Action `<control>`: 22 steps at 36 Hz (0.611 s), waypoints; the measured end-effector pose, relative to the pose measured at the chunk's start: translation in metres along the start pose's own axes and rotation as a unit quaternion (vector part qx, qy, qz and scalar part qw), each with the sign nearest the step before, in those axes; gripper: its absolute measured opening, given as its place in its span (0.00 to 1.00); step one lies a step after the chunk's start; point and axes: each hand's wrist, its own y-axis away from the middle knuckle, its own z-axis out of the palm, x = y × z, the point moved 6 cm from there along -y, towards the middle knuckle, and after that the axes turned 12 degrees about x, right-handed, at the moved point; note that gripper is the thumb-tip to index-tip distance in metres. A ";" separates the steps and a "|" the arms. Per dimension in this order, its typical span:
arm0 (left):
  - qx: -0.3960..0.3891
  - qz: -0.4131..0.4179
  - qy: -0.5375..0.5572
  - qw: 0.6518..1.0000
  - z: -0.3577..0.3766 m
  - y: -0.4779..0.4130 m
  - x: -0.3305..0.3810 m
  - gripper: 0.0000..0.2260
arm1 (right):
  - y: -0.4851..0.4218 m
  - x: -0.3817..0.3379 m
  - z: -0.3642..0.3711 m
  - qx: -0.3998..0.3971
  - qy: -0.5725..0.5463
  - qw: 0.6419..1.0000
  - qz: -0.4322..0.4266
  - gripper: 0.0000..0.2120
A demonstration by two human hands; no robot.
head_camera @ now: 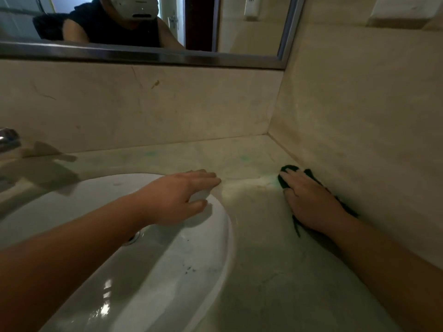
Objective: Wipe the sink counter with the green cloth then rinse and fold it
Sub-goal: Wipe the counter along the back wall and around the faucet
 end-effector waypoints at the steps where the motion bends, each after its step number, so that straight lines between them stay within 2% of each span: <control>1: 0.000 -0.012 0.005 1.000 -0.003 0.001 -0.004 0.29 | 0.002 -0.011 0.001 -0.005 -0.009 1.000 -0.014 0.20; 4: 0.003 -0.017 -0.026 1.000 -0.011 0.003 -0.014 0.31 | 0.012 -0.053 0.006 -0.018 -0.057 0.997 -0.057 0.25; 7: 0.013 -0.018 -0.056 0.998 -0.015 0.004 -0.023 0.33 | 0.028 -0.111 0.006 -0.023 -0.116 0.985 -0.125 0.24; 11: -0.013 -0.037 -0.068 0.997 -0.015 0.010 -0.036 0.36 | 0.045 -0.166 0.003 -0.095 -0.176 0.956 -0.216 0.25; 13: -0.016 -0.037 -0.060 0.997 -0.015 0.011 -0.037 0.36 | 0.041 -0.167 -0.014 -0.084 -0.198 0.954 -0.211 0.26; 18: -0.011 -0.030 -0.052 0.998 -0.016 0.009 -0.031 0.35 | 0.006 -0.105 -0.075 0.040 -0.203 0.966 -0.157 0.24; 19: -0.011 -0.029 -0.049 0.998 -0.016 0.010 -0.031 0.35 | -0.002 -0.085 -0.077 0.043 -0.177 0.973 -0.139 0.24; 22: -0.017 -0.028 -0.039 0.999 -0.016 0.010 -0.035 0.37 | -0.019 -0.029 -0.053 -0.036 -0.039 0.997 -0.053 0.24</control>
